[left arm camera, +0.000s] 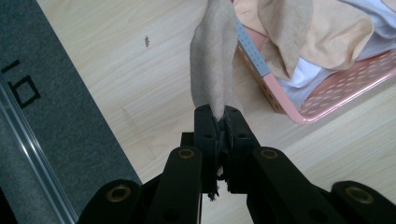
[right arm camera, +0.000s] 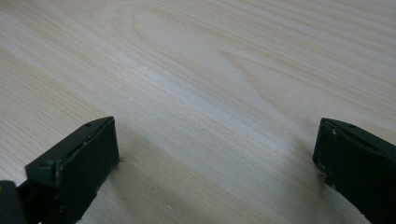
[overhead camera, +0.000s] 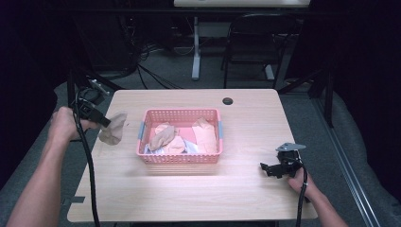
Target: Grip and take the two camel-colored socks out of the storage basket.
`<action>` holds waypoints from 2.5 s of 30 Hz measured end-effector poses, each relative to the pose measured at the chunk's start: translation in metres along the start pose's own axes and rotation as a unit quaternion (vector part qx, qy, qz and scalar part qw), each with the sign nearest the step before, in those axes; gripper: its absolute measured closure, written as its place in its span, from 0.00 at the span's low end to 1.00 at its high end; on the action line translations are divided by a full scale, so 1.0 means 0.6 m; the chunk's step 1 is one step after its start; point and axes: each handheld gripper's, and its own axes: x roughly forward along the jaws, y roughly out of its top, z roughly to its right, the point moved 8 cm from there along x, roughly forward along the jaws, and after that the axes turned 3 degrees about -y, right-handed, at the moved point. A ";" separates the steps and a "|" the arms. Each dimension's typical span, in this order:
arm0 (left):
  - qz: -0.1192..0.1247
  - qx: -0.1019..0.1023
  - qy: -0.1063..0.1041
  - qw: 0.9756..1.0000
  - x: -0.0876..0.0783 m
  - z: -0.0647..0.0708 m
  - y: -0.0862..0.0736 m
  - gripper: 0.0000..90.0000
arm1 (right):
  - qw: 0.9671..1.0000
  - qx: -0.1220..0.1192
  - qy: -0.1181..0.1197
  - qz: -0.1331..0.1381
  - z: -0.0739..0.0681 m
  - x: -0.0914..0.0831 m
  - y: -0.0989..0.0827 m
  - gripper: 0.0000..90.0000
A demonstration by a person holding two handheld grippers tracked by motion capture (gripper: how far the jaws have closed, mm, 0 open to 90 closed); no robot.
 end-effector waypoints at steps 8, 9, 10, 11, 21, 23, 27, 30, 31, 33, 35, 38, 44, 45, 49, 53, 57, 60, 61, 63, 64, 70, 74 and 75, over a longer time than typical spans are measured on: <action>-0.024 -0.020 0.001 0.999 0.041 -0.016 -0.019 0.95 | 1.000 0.000 0.000 0.000 0.000 0.000 0.000 0.00; -0.028 -0.023 0.001 0.999 0.047 -0.017 -0.022 0.95 | 1.000 0.000 0.000 0.000 0.000 0.000 0.000 0.00; -0.030 -0.027 0.000 0.999 0.054 -0.019 -0.025 0.95 | 1.000 0.000 0.000 0.000 0.000 0.000 0.000 0.00; -0.032 -0.029 0.000 0.999 0.060 -0.019 -0.026 0.95 | 1.000 0.000 0.000 0.001 0.000 0.000 0.000 0.00; -0.043 -0.055 -0.009 0.998 0.142 -0.023 -0.065 0.95 | 1.000 -0.001 0.000 0.000 0.000 0.000 0.000 0.00; -0.046 -0.060 -0.015 0.997 0.161 -0.022 -0.074 0.95 | 1.000 -0.001 0.001 0.000 -0.001 0.000 0.000 0.00; -0.056 -0.069 -0.015 0.996 0.193 -0.024 -0.089 0.95 | 1.000 -0.001 0.000 0.000 0.000 0.000 0.000 0.00; -0.054 -0.080 -0.020 0.995 0.211 -0.024 -0.097 0.95 | 1.000 -0.002 0.000 -0.001 0.000 0.000 0.000 0.00; -0.055 -0.082 -0.019 0.995 0.214 -0.025 -0.098 0.95 | 1.000 -0.001 0.000 0.000 0.000 0.000 0.000 0.00; -0.051 -0.088 -0.019 0.995 0.224 -0.025 -0.101 0.94 | 1.000 -0.001 0.001 0.001 -0.001 0.000 0.000 0.00; -0.049 -0.095 -0.018 0.994 0.232 -0.028 -0.105 0.94 | 1.000 -0.001 0.000 0.001 -0.001 0.000 0.000 0.00; -0.046 -0.106 -0.017 0.993 0.240 -0.030 -0.111 0.93 | 1.000 -0.001 0.000 0.000 -0.001 0.000 0.000 0.00; -0.023 -0.118 -0.019 0.993 0.224 -0.035 -0.107 0.74 | 1.000 -0.003 0.002 0.001 -0.002 0.000 0.000 0.00; -0.023 -0.115 -0.016 0.993 0.220 -0.036 -0.107 0.67 | 1.000 -0.003 0.002 0.000 -0.002 0.000 0.000 0.00; -0.014 -0.118 -0.016 0.993 0.193 -0.041 -0.101 0.45 | 1.000 -0.003 0.001 0.000 -0.001 0.000 0.000 0.00; -0.004 -0.117 -0.015 0.993 0.163 -0.044 -0.090 0.31 | 1.000 -0.003 0.001 0.000 -0.001 0.000 0.000 0.00; 0.010 -0.117 -0.014 0.993 0.131 -0.045 -0.074 0.21 | 1.000 -0.003 0.003 0.001 -0.002 0.000 0.000 0.00; 0.031 -0.110 0.006 0.993 0.108 -0.048 -0.060 0.08 | 1.000 -0.003 0.001 0.000 -0.001 0.000 0.000 0.00; 0.035 -0.111 0.007 0.993 0.101 -0.046 -0.056 0.03 | 1.000 -0.004 0.001 0.001 -0.001 0.000 0.000 0.00; 0.043 -0.106 0.013 0.993 0.091 -0.044 -0.047 0.00 | 1.000 -0.005 0.001 0.001 -0.001 0.000 0.000 0.00; 0.042 -0.103 0.011 0.994 0.086 -0.043 -0.044 0.00 | 1.000 -0.005 0.002 0.000 -0.001 0.000 0.000 0.00; 0.050 -0.087 0.011 0.995 0.068 -0.032 -0.022 0.00 | 1.000 -0.005 0.002 0.000 -0.001 0.000 0.000 0.00; 0.058 -0.079 0.012 0.995 0.061 -0.020 -0.005 0.00 | 1.000 -0.005 0.002 0.000 -0.001 0.000 0.000 0.00; 0.060 -0.074 0.011 0.995 0.061 -0.018 -0.001 0.00 | 1.000 -0.005 0.002 0.000 -0.001 0.000 0.000 0.00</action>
